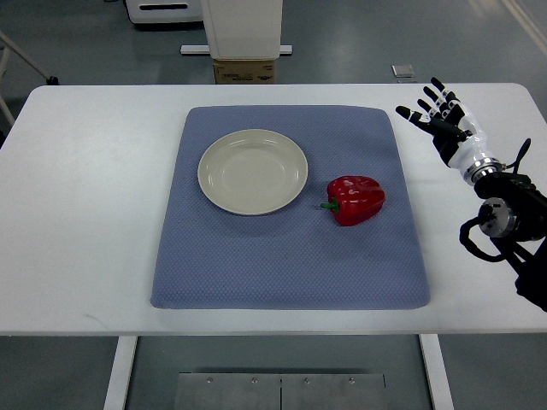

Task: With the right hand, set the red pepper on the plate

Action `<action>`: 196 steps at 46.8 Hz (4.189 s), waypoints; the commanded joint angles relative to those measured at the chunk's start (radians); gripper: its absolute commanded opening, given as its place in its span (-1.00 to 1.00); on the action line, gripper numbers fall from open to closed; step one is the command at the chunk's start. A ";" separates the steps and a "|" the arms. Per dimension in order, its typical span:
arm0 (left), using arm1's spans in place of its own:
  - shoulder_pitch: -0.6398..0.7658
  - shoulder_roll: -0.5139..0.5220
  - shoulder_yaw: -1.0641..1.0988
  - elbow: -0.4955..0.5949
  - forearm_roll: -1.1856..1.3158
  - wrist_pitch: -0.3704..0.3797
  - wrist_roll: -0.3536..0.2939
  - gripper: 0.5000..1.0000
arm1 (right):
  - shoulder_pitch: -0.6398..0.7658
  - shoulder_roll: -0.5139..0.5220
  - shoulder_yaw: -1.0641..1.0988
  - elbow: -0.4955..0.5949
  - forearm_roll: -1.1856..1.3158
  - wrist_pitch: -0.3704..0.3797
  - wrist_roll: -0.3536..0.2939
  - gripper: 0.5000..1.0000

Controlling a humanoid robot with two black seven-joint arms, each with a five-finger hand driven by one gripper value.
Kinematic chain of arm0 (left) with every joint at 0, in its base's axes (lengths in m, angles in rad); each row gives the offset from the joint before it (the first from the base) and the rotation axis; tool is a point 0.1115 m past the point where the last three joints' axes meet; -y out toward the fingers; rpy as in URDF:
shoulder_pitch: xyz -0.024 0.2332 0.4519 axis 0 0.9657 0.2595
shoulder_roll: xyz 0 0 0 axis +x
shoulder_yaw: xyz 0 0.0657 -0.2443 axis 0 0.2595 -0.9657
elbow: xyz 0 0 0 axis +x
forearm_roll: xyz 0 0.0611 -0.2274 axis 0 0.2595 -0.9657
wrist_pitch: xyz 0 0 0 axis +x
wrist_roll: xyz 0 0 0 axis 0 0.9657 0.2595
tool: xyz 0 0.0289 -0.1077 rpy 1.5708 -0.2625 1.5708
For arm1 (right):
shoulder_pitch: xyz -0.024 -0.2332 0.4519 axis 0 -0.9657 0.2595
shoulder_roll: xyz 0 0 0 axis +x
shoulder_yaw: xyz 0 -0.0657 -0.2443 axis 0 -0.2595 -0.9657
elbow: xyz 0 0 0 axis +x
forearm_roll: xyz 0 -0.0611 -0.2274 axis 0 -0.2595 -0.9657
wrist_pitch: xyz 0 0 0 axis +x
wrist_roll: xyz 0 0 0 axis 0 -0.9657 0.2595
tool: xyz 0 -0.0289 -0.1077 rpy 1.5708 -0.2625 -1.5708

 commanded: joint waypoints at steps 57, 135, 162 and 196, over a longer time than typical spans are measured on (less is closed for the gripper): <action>0.000 0.000 0.000 0.000 0.000 0.000 0.000 1.00 | -0.011 0.000 0.012 -0.013 0.000 0.000 -0.002 1.00; 0.000 0.000 0.000 0.000 0.000 0.000 0.000 1.00 | -0.013 -0.011 -0.051 0.006 -0.009 0.083 0.024 1.00; 0.000 0.000 0.000 0.000 0.000 0.000 0.000 1.00 | -0.008 -0.032 -0.066 0.020 -0.012 0.084 0.023 1.00; 0.000 0.000 0.000 0.000 0.000 0.000 0.000 1.00 | 0.056 -0.155 -0.184 0.155 -0.287 0.118 0.035 1.00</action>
